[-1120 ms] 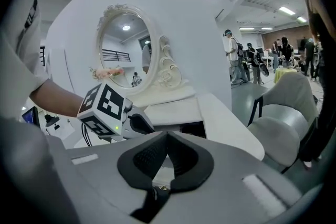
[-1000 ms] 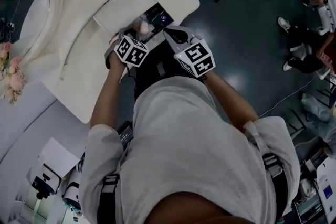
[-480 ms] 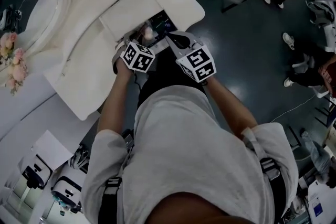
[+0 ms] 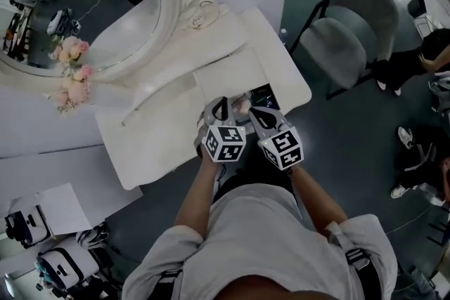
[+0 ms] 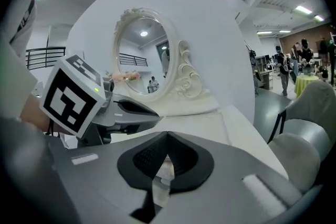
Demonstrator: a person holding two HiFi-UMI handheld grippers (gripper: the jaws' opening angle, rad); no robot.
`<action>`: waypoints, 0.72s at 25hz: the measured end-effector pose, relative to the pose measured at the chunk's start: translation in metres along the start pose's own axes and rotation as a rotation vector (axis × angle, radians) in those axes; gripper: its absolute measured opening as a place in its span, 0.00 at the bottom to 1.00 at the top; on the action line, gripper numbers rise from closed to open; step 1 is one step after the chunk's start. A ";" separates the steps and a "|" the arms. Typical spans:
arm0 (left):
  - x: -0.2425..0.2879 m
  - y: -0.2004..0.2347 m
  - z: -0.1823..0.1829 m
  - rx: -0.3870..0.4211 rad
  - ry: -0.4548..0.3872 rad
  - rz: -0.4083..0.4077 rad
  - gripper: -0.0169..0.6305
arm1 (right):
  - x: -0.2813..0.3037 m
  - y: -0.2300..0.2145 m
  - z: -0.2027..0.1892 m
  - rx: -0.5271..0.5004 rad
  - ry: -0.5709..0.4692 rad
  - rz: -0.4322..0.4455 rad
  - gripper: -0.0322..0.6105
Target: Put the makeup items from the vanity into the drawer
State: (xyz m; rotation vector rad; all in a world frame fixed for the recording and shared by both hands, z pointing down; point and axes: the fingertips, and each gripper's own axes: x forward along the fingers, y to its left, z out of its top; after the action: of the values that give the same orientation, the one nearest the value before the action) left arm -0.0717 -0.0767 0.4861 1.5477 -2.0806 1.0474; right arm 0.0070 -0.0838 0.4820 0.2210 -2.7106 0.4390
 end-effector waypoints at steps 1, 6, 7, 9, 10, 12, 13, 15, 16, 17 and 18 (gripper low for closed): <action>-0.007 0.003 0.007 -0.013 -0.040 0.008 0.03 | 0.001 0.005 0.006 -0.010 -0.013 0.003 0.05; -0.063 0.008 0.025 -0.189 -0.243 -0.005 0.03 | -0.014 0.028 0.032 -0.049 -0.087 -0.013 0.05; -0.076 0.009 0.026 -0.219 -0.277 -0.003 0.03 | -0.019 0.034 0.039 -0.062 -0.106 -0.020 0.05; -0.101 0.009 0.027 -0.264 -0.333 0.000 0.03 | -0.030 0.048 0.052 -0.086 -0.148 -0.035 0.05; -0.114 0.010 0.027 -0.282 -0.356 0.001 0.03 | -0.035 0.058 0.058 -0.097 -0.171 -0.038 0.05; -0.140 0.015 0.024 -0.315 -0.396 0.008 0.03 | -0.041 0.082 0.069 -0.120 -0.216 -0.029 0.05; -0.153 0.018 0.021 -0.328 -0.415 0.013 0.03 | -0.044 0.095 0.074 -0.132 -0.235 -0.021 0.05; -0.180 0.027 0.016 -0.344 -0.453 0.033 0.03 | -0.049 0.121 0.082 -0.156 -0.264 -0.009 0.05; -0.194 0.030 0.011 -0.354 -0.469 0.044 0.03 | -0.053 0.133 0.085 -0.169 -0.275 -0.007 0.05; -0.206 0.034 0.005 -0.371 -0.483 0.053 0.03 | -0.058 0.144 0.087 -0.181 -0.285 -0.009 0.05; -0.217 0.037 -0.002 -0.393 -0.493 0.059 0.03 | -0.064 0.155 0.089 -0.193 -0.294 -0.013 0.05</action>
State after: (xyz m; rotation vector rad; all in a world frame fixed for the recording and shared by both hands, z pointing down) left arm -0.0311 0.0759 0.3326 1.6541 -2.4686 0.2449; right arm 0.0014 0.0379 0.3369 0.2675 -3.0127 0.1479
